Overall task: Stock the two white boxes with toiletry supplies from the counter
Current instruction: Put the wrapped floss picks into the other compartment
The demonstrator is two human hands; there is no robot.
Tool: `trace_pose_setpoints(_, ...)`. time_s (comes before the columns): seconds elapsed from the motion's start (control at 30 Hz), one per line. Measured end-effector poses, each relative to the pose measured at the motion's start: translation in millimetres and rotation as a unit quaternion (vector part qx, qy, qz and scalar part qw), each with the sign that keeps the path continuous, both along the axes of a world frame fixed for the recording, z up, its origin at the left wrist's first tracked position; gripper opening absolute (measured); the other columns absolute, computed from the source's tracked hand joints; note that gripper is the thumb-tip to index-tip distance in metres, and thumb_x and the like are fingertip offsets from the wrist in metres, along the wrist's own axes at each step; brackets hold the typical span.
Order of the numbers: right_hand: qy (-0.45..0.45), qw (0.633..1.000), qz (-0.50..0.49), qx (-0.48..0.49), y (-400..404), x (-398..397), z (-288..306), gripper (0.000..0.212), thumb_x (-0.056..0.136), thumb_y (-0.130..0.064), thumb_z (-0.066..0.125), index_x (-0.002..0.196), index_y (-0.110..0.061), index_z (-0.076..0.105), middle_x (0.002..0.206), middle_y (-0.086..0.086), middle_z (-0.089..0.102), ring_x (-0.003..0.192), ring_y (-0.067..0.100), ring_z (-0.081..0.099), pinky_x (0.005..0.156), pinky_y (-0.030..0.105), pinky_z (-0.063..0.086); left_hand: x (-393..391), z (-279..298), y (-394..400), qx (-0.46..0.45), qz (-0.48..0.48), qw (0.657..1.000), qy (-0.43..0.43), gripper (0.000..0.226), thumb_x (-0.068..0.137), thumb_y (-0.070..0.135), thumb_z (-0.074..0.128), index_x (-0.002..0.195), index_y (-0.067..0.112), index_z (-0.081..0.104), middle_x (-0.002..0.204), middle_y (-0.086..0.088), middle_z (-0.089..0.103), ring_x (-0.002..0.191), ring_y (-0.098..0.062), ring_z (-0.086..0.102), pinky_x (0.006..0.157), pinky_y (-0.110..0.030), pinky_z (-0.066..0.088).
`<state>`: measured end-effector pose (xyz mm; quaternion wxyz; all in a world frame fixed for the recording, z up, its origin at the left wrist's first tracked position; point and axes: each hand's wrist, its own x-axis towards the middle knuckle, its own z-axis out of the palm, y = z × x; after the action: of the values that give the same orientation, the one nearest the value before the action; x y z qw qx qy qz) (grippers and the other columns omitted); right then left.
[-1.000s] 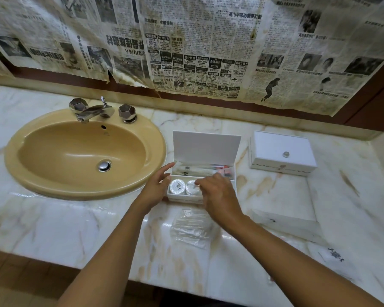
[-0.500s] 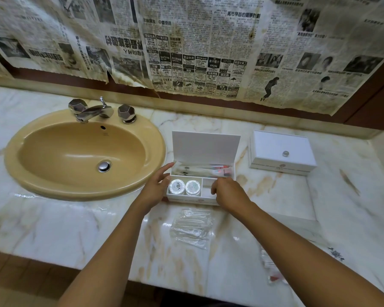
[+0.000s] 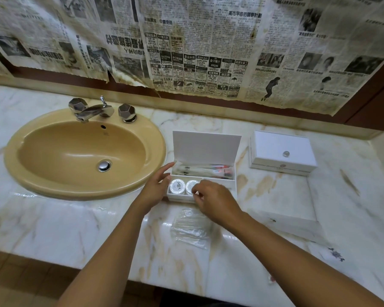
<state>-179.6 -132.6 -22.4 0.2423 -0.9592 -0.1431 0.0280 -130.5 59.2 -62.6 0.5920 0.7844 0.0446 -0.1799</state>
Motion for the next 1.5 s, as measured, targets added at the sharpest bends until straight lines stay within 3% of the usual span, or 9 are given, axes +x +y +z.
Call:
trace_pose_setpoints(0.13,0.072,0.994,0.046,-0.076,12,-9,-14,0.021,0.089,-0.018,0.05,0.098,-0.013,0.069,0.098,0.01,0.069,0.089,0.031,0.063,0.074,0.036,0.051,-1,2,-1,0.004,0.001,1.0,-0.002,0.041,0.104,0.023,0.041,0.139,0.044,0.046,0.126,0.009,0.057,0.107,0.014,0.05,0.075,-0.012,0.04)
trace_pose_setpoints(0.23,0.1,0.985,0.054,-0.131,15,-12,-25,0.02,0.085,-0.006,0.051,0.097,-0.01,0.067,0.103,0.012,0.067,0.091,0.033,0.062,0.069,0.032,0.045,-2,4,-2,0.005,0.005,1.0,0.003,0.041,0.104,0.022,0.041,0.139,0.043,0.046,0.116,0.016,0.058,0.096,0.017,0.052,0.07,-0.008,0.04)
trace_pose_setpoints(0.43,0.098,0.975,0.07,-0.184,16,-14,-33,0.022,0.081,0.007,0.052,0.095,-0.004,0.064,0.101,0.016,0.063,0.092,0.035,0.062,0.066,0.031,0.037,-2,3,-2,0.003,0.003,1.0,0.0,0.041,0.104,0.024,0.041,0.14,0.043,0.045,0.125,0.005,0.059,0.106,0.01,0.051,0.076,-0.014,0.04)
trace_pose_setpoints(0.63,0.084,0.978,0.071,-0.175,17,-13,-27,0.019,0.081,0.004,0.05,0.081,-0.013,0.056,0.094,0.013,0.065,0.084,0.034,0.061,0.062,0.03,0.032,-1,1,0,0.002,0.0,1.0,0.002,0.04,0.104,0.025,0.042,0.138,0.045,0.046,0.126,0.006,0.059,0.112,0.004,0.052,0.08,-0.017,0.041)
trace_pose_setpoints(0.8,0.048,0.989,0.055,-0.127,19,-13,-19,0.014,0.089,-0.007,0.045,0.095,-0.012,0.057,0.093,0.013,0.066,0.08,0.035,0.06,0.06,0.032,0.032,-1,1,-1,0.003,0.002,1.0,0.001,0.041,0.104,0.023,0.041,0.138,0.046,0.046,0.119,0.011,0.059,0.11,0.004,0.053,0.077,-0.014,0.039)
trace_pose_setpoints(1.03,-0.01,0.999,-0.009,-0.042,10,2,3,0.012,0.088,-0.018,0.048,0.09,-0.013,0.059,0.092,0.004,0.062,0.08,0.029,0.059,0.066,0.038,0.048,-1,2,-1,0.0,0.002,1.0,0.0,0.041,0.104,0.022,0.041,0.139,0.044,0.046,0.121,0.009,0.059,0.108,0.008,0.052,0.076,-0.013,0.039)
trace_pose_setpoints(1.13,-0.026,0.997,-0.069,-0.03,-3,14,8,0.01,0.086,-0.017,0.054,0.09,-0.011,0.061,0.093,0.003,0.06,0.078,0.028,0.059,0.066,0.038,0.05,0,-1,-1,-0.004,0.002,1.0,-0.002,0.04,0.104,0.024,0.042,0.138,0.046,0.046,0.128,0.005,0.059,0.117,-0.003,0.053,0.079,-0.016,0.04)
trace_pose_setpoints(1.33,0.043,0.987,-0.131,-0.086,-22,29,-3,0.016,0.085,-0.003,0.05,0.086,-0.01,0.065,0.092,0.006,0.064,0.08,0.027,0.061,0.063,0.028,0.044,0,-1,-1,-0.004,0.001,1.0,-0.002,0.04,0.104,0.024,0.041,0.137,0.046,0.045,0.13,0.004,0.052,0.12,-0.005,0.047,0.087,-0.027,0.036)
trace_pose_setpoints(1.5,0.105,0.979,-0.123,-0.122,-26,28,-12,0.03,0.086,0.008,0.049,0.105,-0.007,0.067,0.1,0.013,0.066,0.087,0.028,0.063,0.073,0.03,0.05,1,-2,0,0.001,-0.001,1.0,0.0,0.04,0.104,0.026,0.04,0.138,0.047,0.045,0.13,0.002,0.054,0.122,-0.008,0.048,0.083,-0.024,0.039)
